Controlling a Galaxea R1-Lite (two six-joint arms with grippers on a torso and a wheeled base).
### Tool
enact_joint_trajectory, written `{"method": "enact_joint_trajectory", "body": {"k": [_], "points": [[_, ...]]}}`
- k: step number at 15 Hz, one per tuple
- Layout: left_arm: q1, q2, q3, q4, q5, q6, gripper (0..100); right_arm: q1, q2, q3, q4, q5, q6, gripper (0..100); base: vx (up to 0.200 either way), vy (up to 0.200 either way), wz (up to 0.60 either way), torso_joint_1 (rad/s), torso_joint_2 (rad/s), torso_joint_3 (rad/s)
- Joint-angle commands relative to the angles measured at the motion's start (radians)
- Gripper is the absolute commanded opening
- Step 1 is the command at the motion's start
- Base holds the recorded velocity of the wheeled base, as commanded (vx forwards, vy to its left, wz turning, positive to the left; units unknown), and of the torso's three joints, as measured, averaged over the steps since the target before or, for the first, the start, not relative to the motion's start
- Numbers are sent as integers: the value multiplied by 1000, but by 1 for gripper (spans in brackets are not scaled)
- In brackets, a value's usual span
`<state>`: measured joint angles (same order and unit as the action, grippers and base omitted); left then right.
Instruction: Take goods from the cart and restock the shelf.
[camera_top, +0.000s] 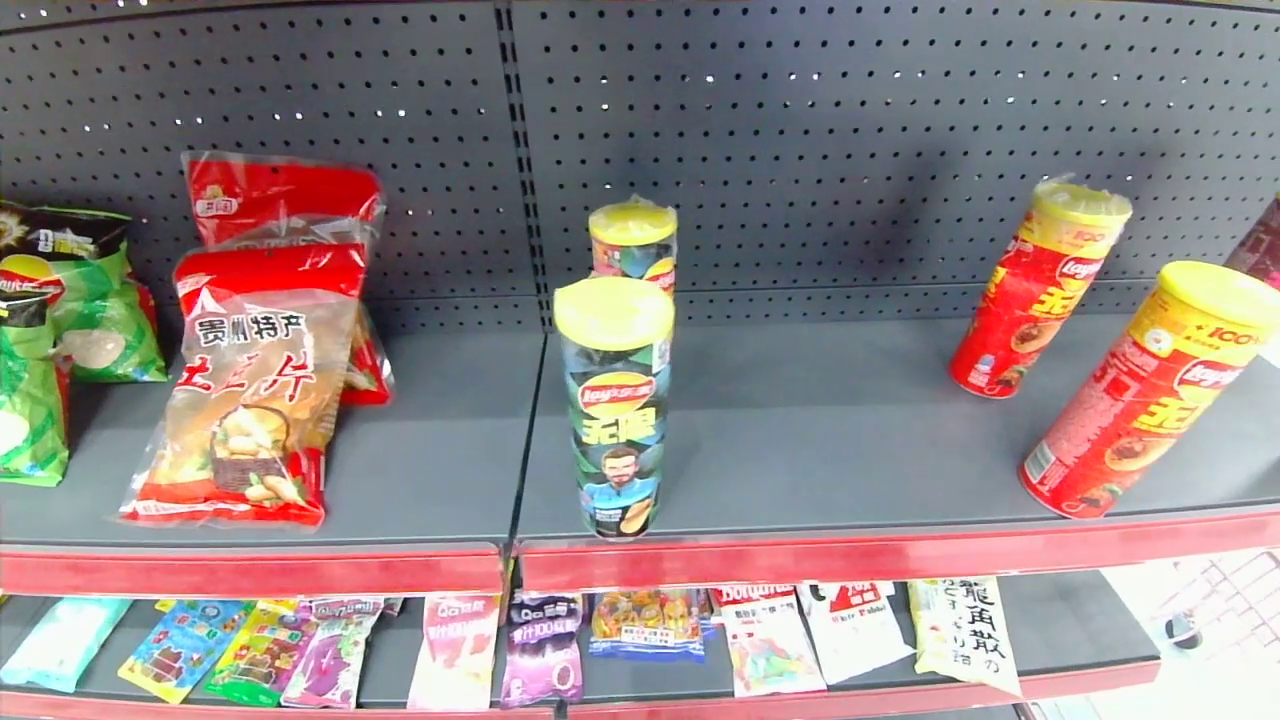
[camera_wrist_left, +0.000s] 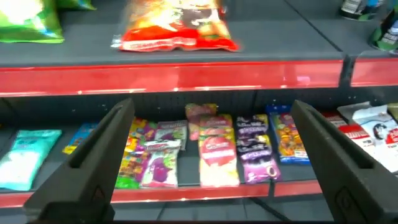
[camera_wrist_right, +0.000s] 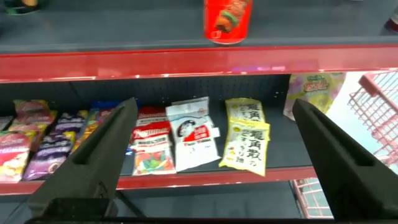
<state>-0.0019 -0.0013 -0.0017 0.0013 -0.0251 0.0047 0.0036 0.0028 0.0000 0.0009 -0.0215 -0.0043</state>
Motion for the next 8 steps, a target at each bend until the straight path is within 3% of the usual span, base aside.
{"method": "enact_joint_trajectory", "body": {"k": [1, 8], "points": [[-1, 1, 0, 0, 1, -2, 100, -1, -1, 0, -1, 0, 0, 100, 0, -200, 0, 7, 2, 2], [-1, 1, 0, 0, 1, 0, 100, -1, -1, 0, -1, 0, 0, 100, 0, -200, 0, 3, 4, 4]]}}
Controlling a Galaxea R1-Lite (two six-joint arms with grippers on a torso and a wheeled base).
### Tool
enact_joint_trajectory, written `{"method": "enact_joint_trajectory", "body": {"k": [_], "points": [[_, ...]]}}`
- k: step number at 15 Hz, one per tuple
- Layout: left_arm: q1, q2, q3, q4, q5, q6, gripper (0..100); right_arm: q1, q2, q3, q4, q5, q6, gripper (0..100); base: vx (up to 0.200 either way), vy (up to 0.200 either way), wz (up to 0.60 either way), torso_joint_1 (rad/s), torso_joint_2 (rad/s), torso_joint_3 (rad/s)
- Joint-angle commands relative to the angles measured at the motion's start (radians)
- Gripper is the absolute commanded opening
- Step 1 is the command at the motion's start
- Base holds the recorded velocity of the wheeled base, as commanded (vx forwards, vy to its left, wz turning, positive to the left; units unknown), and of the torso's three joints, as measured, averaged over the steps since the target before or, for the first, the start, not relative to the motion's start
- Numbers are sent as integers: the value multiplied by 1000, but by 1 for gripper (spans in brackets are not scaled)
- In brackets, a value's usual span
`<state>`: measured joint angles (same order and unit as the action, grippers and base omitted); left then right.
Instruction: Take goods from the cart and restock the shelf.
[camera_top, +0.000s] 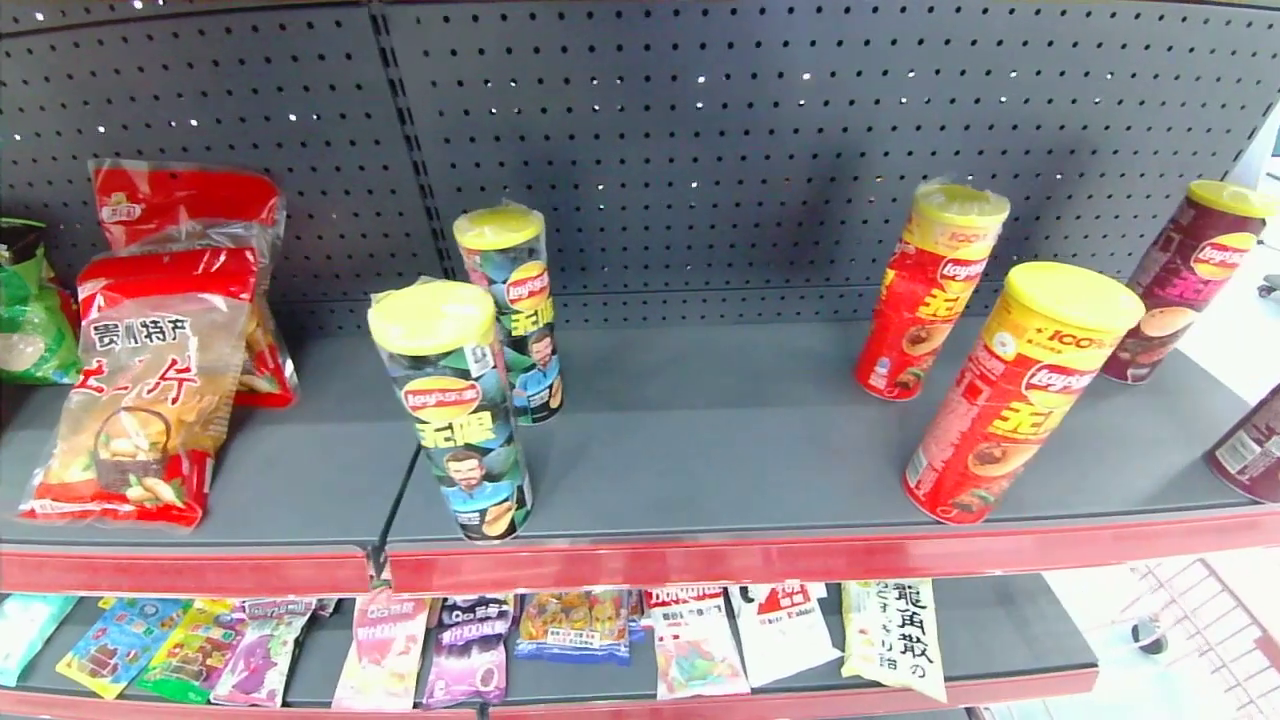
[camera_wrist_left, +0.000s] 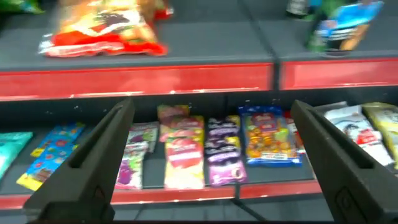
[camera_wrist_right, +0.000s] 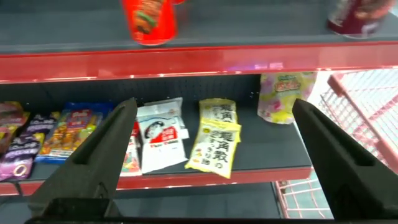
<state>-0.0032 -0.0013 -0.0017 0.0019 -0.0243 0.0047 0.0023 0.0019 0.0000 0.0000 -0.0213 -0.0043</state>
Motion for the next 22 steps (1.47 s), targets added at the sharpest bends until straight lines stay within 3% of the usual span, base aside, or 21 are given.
{"method": "enact_joint_trajectory", "body": {"k": [1, 11, 18, 22], "points": [[0, 1, 0, 0, 0, 0, 100, 1, 0, 0, 0, 0, 0, 100, 0, -200, 0, 2, -7, 2], [0, 1, 0, 0, 0, 8, 100, 1, 0, 0, 0, 0, 1, 100, 0, -200, 0, 2, 2, 3], [0, 1, 0, 0, 0, 3, 100, 1, 0, 0, 0, -2, 3, 100, 0, 0, 0, 0, 0, 0], [0, 1, 0, 0, 0, 1, 100, 1, 0, 0, -2, -2, 3, 100, -150, 0, 0, 5, 5, 1]]}}
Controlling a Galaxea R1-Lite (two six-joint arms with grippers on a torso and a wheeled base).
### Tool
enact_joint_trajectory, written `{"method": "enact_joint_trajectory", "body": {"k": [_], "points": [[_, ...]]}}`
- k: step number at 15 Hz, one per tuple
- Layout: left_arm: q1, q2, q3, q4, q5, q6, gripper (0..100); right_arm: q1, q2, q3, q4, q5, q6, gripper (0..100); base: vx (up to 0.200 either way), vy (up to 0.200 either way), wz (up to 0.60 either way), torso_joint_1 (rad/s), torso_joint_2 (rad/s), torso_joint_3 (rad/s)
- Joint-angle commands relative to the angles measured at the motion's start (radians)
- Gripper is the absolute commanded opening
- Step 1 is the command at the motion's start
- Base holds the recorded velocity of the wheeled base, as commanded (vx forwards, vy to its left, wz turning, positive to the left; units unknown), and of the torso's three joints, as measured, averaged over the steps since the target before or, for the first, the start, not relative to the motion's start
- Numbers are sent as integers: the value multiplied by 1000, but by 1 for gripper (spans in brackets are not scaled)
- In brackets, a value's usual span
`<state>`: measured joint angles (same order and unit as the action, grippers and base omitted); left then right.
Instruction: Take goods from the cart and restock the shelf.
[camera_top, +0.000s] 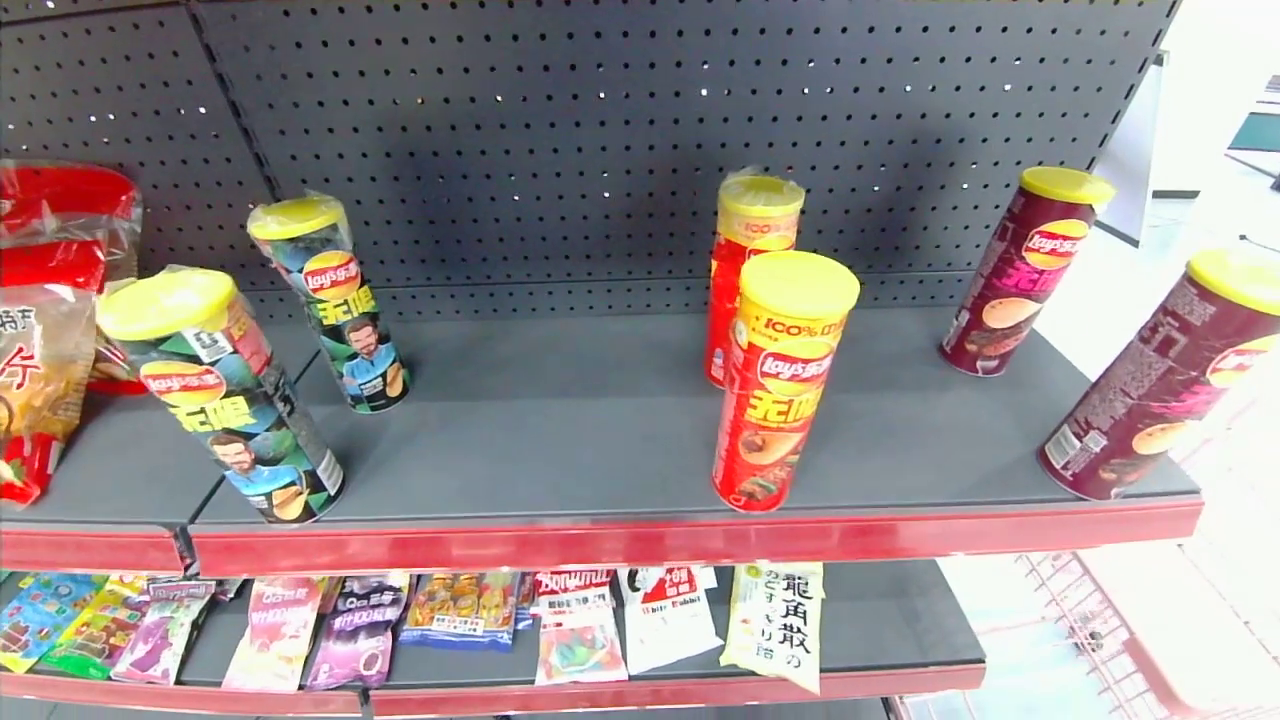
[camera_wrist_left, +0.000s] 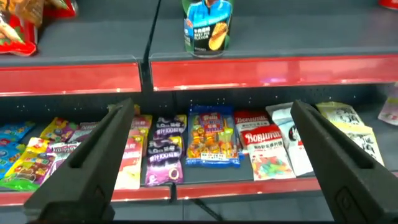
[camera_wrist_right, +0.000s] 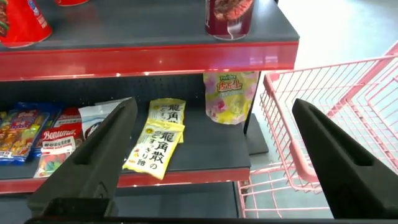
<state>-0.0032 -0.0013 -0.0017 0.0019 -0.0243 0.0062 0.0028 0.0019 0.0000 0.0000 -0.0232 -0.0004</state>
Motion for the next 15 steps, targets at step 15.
{"method": "enact_joint_trajectory", "body": {"k": [15], "points": [[0, 1, 0, 0, 0, 0, 100, 0, 0, 0, -2, 0, 0, 100, 0, -40, 0, 0, 1, 0]]}}
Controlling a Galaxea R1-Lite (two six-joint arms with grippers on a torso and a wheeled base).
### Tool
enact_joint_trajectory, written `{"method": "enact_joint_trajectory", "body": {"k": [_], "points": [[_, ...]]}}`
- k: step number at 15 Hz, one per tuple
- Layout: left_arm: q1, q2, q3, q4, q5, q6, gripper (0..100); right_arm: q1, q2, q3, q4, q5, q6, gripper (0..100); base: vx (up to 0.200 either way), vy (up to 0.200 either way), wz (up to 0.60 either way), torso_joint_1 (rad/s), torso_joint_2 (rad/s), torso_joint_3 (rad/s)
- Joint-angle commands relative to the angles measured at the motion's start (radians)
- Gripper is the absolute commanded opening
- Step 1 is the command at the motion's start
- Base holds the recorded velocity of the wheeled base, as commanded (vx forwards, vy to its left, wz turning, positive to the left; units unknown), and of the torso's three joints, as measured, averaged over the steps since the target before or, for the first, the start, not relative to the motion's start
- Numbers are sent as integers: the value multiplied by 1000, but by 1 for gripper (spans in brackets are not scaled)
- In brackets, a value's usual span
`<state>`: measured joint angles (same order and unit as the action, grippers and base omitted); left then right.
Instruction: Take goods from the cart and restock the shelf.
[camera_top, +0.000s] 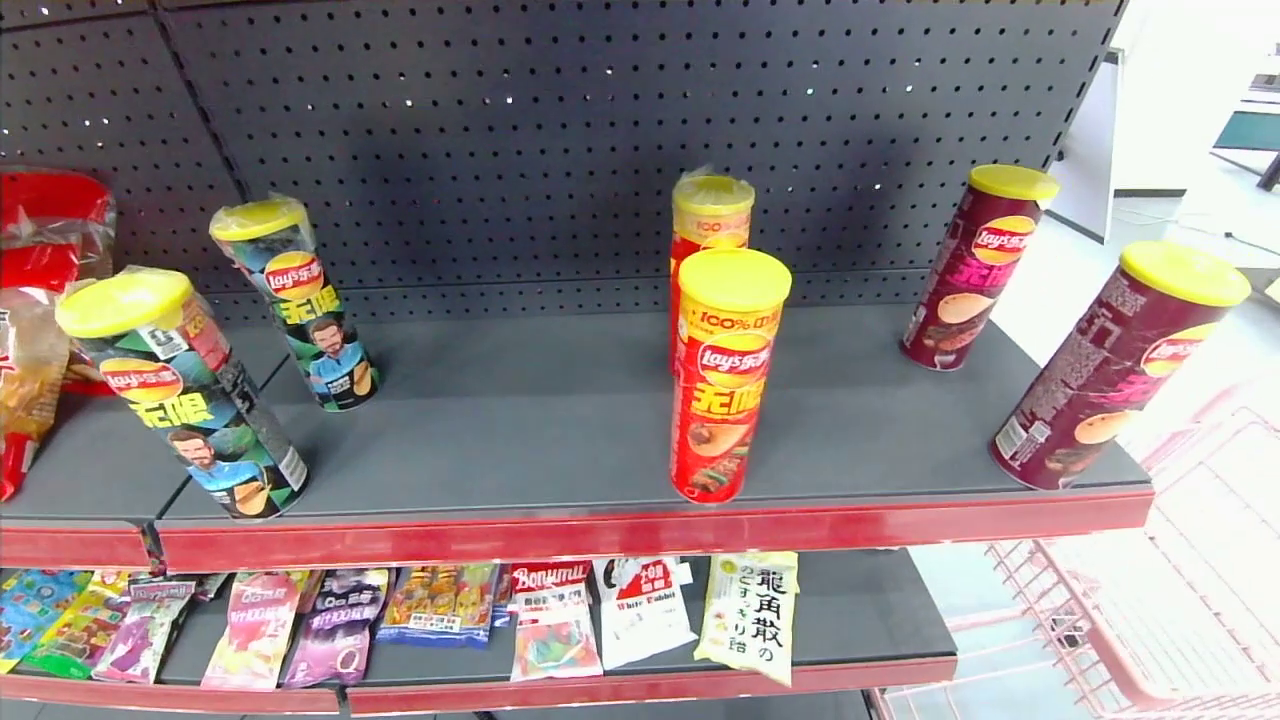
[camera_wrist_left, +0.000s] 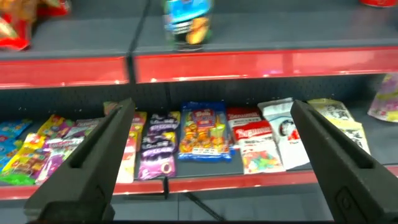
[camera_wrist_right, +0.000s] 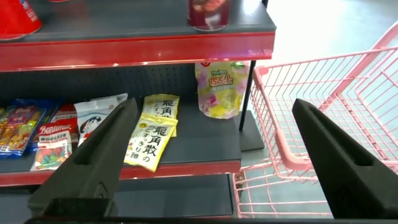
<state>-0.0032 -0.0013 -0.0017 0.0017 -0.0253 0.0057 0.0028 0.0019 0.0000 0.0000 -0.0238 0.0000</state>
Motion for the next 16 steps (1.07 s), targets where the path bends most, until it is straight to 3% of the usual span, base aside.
{"method": "enact_joint_trajectory", "body": {"k": [1, 16], "points": [[0, 1, 0, 0, 1, -1, 100, 0, 0, 0, 0, 1, 0, 100, 0, 0, 0, 0, 0, 0], [0, 1, 0, 0, 1, -3, 100, 0, 0, 0, 0, 1, 2, 100, 0, 0, 0, 0, 0, 0]]}}
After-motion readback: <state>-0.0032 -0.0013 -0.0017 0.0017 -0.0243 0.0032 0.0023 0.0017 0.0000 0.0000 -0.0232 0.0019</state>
